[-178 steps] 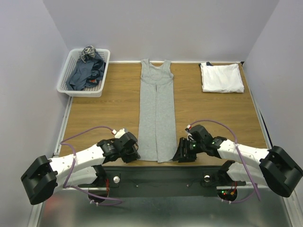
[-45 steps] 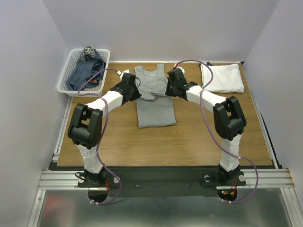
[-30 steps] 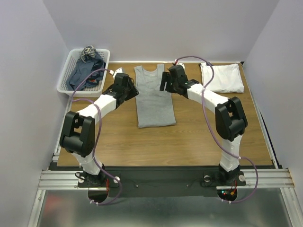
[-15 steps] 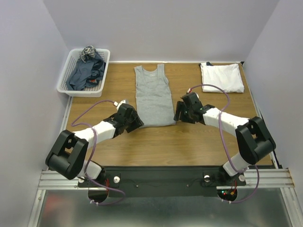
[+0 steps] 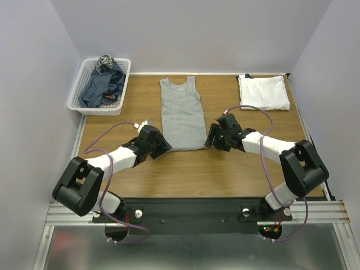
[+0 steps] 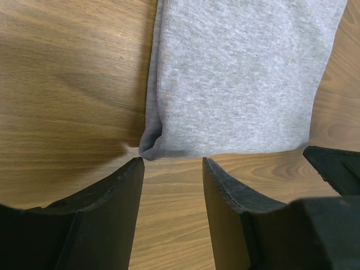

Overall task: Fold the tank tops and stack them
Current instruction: Fold the tank top

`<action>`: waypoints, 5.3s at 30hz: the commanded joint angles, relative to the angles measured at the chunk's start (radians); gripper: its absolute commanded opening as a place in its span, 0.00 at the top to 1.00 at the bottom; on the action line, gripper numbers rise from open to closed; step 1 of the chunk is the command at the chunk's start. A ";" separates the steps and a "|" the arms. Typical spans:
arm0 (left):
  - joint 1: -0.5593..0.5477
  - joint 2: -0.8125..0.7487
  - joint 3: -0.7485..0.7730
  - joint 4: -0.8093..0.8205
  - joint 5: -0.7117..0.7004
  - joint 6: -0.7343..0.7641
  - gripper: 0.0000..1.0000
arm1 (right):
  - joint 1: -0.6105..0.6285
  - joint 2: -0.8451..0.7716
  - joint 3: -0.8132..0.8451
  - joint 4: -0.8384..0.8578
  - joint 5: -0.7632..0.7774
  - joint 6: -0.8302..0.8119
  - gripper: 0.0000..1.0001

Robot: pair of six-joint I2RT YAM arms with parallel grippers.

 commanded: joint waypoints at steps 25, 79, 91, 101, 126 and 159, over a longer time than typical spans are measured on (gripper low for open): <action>-0.023 0.102 0.016 -0.047 -0.117 -0.088 0.58 | 0.024 0.086 -0.058 0.120 0.006 0.068 0.65; -0.799 -0.425 0.103 -0.598 -0.480 -0.415 1.00 | 0.640 -0.662 -0.052 -0.420 0.559 0.213 1.00; -0.392 -0.366 0.178 -0.384 -0.374 -0.033 1.00 | 0.458 -0.427 0.078 -0.181 0.520 -0.051 1.00; -0.228 -0.301 0.257 -0.277 -0.308 0.082 1.00 | 0.311 -0.261 0.232 -0.057 0.400 -0.194 1.00; 0.055 -0.145 0.402 -0.176 -0.134 0.205 1.00 | 0.145 0.015 0.515 0.026 0.242 -0.268 1.00; -0.773 -0.475 0.051 -0.304 -0.450 -0.387 1.00 | 0.281 -0.709 0.018 -0.179 0.121 -0.039 1.00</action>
